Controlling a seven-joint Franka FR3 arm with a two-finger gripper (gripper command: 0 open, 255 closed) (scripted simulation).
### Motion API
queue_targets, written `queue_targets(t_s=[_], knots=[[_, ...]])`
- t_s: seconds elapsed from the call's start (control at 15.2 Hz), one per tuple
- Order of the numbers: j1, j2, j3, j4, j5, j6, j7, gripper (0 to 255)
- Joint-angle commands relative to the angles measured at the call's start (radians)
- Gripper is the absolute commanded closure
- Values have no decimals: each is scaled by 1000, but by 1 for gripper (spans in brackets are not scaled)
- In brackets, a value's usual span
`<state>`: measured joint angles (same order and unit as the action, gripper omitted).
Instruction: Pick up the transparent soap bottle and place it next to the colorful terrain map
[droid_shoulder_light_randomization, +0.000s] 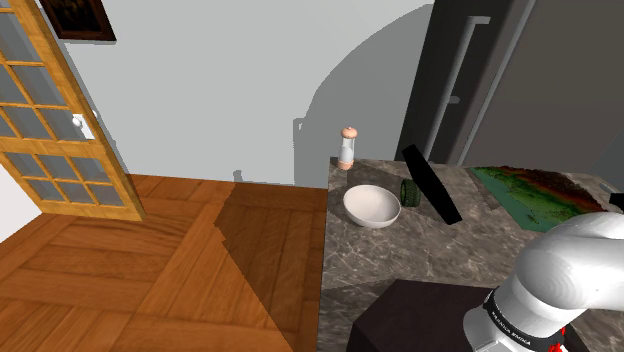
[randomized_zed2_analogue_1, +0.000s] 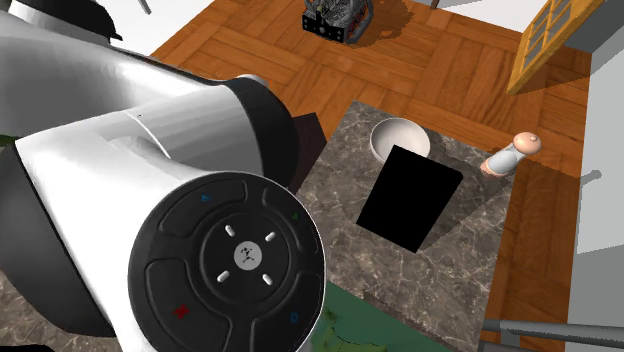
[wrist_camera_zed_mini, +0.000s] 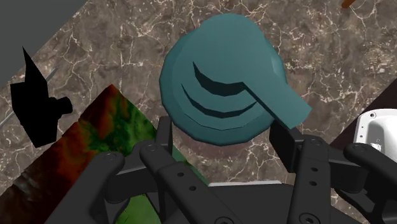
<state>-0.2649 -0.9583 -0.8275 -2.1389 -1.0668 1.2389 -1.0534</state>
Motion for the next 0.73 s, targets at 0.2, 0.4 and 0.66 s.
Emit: queue_targets(t_s=[0.2,0.4,0.66], knots=[[-8,-23,-30,-61,-22,39,27,255],[-13,-37,-49,-98,-37,62,44,255],[-20,-52,-77,-143,-58,93,65,255]])
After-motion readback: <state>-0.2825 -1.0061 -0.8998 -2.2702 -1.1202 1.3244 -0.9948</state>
